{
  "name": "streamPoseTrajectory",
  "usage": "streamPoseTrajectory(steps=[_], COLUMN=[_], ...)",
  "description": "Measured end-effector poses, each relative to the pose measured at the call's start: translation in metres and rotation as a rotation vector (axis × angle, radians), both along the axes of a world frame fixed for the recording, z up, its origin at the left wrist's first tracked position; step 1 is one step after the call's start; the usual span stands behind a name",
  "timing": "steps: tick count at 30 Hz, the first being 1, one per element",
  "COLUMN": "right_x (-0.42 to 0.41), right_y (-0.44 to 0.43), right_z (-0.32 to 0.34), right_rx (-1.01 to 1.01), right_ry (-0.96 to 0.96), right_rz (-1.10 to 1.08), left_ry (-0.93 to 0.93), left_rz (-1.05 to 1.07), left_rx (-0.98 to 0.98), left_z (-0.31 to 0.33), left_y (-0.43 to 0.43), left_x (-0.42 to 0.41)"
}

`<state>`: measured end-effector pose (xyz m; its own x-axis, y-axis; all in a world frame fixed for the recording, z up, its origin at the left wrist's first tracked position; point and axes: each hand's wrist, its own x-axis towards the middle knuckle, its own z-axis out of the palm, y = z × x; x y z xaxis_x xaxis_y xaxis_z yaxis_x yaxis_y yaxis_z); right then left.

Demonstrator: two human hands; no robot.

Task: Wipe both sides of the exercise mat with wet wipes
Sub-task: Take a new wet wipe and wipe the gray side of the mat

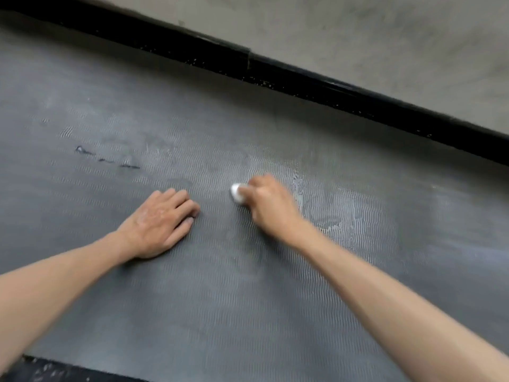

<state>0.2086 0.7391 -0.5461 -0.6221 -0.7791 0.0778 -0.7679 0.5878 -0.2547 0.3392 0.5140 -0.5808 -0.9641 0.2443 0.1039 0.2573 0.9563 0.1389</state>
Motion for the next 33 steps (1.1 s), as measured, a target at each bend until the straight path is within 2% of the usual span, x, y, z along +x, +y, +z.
streamPoseTrajectory(steps=[3,5,8,11,12,16,18,21,23,25,28,29,33], right_x=[-0.040,-0.025,0.051,0.099,0.093,0.073,0.108,0.184,0.192,0.167,0.135,0.142,0.215], right_y=[-0.004,-0.006,0.018,0.042,0.037,0.012,0.024,0.066,0.076,0.064,0.054,0.058,0.110], right_z=[0.003,0.004,0.007,0.008,0.006,-0.002,-0.004,0.001,0.003,0.000,-0.002,-0.001,0.008], right_rx=[0.008,-0.030,-0.079,0.018,0.020,-0.067,-0.116,-0.107,-0.038,-0.022,-0.128,-0.132,-0.014], right_ry=[0.077,0.063,-0.054,-0.193,-0.197,-0.095,-0.116,-0.251,-0.309,-0.282,-0.180,-0.170,-0.264], right_rz=[-0.149,-0.140,0.106,0.349,0.335,0.056,0.080,0.300,0.406,0.333,0.098,0.100,0.416], left_ry=[0.066,0.074,0.055,0.036,0.044,0.116,0.114,0.093,0.088,0.087,0.095,0.105,0.085], left_rz=[0.047,0.150,0.356,0.486,0.513,0.611,0.633,0.635,0.639,0.652,0.652,0.651,0.648], left_rx=[-0.049,-0.064,-0.009,0.090,0.122,0.157,0.180,0.196,0.192,0.198,0.200,0.195,0.179], left_z=[0.000,0.003,0.007,0.006,0.004,-0.003,-0.003,-0.002,-0.004,-0.005,-0.006,-0.005,-0.003], left_y=[0.005,0.011,0.029,0.048,0.053,0.065,0.066,0.066,0.067,0.067,0.067,0.067,0.067], left_x=[0.005,0.011,0.019,0.025,0.027,0.030,0.029,0.028,0.029,0.029,0.029,0.028,0.030])
